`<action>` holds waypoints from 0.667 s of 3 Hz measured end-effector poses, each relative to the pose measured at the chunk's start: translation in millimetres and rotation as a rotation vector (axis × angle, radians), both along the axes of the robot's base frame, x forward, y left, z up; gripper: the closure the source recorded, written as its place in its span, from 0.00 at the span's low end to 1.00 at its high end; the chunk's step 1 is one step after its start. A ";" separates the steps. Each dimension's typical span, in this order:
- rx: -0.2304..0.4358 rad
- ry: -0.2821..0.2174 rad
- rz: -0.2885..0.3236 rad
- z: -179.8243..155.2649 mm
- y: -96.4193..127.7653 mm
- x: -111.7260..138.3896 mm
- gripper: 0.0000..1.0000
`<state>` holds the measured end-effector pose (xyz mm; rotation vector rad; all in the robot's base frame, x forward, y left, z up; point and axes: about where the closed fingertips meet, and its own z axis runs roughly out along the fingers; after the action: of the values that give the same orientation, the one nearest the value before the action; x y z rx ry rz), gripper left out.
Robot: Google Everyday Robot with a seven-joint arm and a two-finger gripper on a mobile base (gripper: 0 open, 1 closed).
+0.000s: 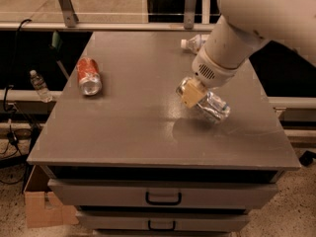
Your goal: Place redbull can upright
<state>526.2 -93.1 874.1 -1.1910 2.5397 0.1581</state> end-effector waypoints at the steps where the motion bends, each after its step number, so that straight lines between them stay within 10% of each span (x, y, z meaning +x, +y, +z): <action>1: 0.159 -0.085 0.142 32.5 30.8 18.3 1.00; 2: 0.345 -0.163 0.282 63.0 55.6 29.4 1.00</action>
Offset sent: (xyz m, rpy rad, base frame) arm 0.0342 0.0768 0.1052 0.5791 -0.2565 0.4679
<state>555.7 -37.6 937.1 -1.3492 2.0889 0.5203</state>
